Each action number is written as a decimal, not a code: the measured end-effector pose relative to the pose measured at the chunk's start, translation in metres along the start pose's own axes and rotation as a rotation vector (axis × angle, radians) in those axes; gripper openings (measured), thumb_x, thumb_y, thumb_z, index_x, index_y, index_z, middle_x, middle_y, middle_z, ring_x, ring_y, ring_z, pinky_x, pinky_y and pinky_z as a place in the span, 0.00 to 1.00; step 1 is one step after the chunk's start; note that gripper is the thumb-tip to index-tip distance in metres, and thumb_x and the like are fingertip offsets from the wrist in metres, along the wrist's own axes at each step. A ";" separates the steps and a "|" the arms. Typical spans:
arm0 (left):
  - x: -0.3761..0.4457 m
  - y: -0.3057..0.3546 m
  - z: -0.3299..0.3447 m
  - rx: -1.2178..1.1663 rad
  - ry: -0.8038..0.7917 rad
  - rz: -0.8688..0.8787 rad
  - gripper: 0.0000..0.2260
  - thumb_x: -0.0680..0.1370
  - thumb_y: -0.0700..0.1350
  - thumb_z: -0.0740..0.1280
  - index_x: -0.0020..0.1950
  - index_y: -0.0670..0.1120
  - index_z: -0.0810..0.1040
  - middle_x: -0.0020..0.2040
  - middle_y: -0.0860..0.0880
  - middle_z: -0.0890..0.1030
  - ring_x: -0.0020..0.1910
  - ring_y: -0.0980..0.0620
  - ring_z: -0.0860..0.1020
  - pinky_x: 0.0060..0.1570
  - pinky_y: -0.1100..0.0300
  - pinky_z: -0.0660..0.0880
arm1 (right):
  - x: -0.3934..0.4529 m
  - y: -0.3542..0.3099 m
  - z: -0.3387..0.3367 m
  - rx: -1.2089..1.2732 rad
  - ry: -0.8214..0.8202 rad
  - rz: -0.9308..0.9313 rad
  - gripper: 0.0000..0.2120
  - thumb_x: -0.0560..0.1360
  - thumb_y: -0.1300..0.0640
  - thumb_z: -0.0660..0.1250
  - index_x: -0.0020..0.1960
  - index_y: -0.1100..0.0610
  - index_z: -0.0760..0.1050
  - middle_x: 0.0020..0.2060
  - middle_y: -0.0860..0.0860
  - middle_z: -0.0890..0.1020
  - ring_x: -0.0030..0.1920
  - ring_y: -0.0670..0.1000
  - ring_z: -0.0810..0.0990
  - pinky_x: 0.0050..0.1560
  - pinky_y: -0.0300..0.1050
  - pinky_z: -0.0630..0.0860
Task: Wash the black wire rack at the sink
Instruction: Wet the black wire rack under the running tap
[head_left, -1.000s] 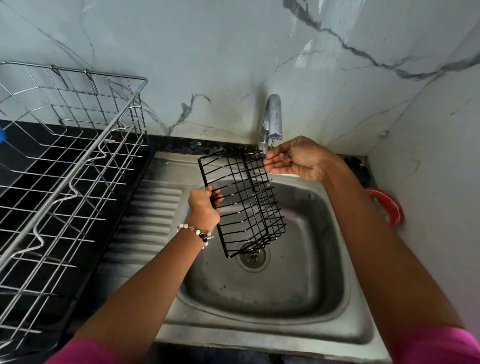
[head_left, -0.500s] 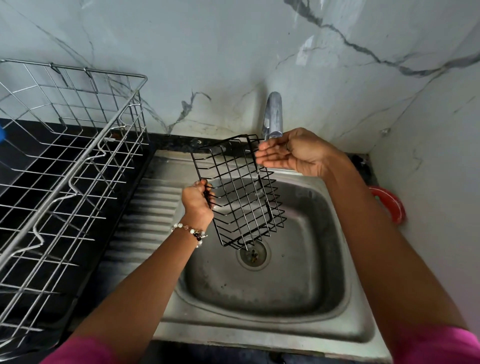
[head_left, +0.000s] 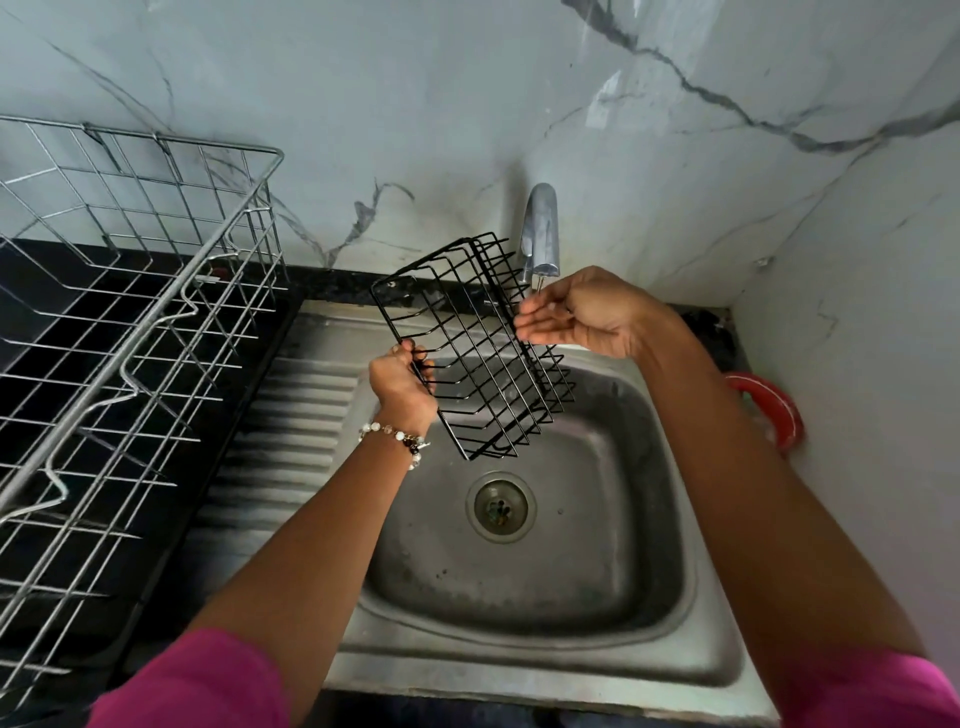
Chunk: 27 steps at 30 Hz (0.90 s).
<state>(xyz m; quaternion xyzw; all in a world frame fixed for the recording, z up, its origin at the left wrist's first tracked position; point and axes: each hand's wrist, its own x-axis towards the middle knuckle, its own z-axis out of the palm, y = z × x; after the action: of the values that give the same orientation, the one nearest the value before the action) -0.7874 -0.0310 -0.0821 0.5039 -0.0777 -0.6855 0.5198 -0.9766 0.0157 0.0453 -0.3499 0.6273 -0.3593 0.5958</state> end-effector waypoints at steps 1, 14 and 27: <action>0.000 0.000 -0.001 0.001 0.001 0.000 0.15 0.76 0.33 0.52 0.36 0.48 0.71 0.28 0.53 0.71 0.25 0.56 0.66 0.28 0.63 0.58 | 0.000 0.001 0.000 0.026 -0.044 0.004 0.13 0.78 0.72 0.54 0.56 0.71 0.75 0.53 0.67 0.80 0.53 0.61 0.82 0.54 0.51 0.80; -0.002 0.002 -0.003 -0.008 -0.010 -0.015 0.14 0.76 0.34 0.52 0.37 0.48 0.71 0.31 0.52 0.71 0.27 0.55 0.67 0.29 0.63 0.59 | 0.001 0.008 -0.001 -0.047 0.020 0.020 0.12 0.77 0.72 0.56 0.56 0.71 0.76 0.53 0.68 0.80 0.52 0.61 0.82 0.54 0.51 0.80; 0.002 0.013 -0.006 -0.062 0.008 -0.030 0.15 0.77 0.35 0.52 0.36 0.49 0.70 0.31 0.53 0.70 0.28 0.55 0.66 0.32 0.62 0.60 | -0.001 0.010 -0.003 0.029 0.044 0.029 0.14 0.77 0.73 0.54 0.57 0.72 0.75 0.53 0.67 0.80 0.52 0.60 0.82 0.55 0.51 0.79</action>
<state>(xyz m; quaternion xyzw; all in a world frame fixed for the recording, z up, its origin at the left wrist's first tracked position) -0.7750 -0.0355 -0.0778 0.4914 -0.0468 -0.6931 0.5253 -0.9801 0.0220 0.0372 -0.3241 0.6400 -0.3672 0.5920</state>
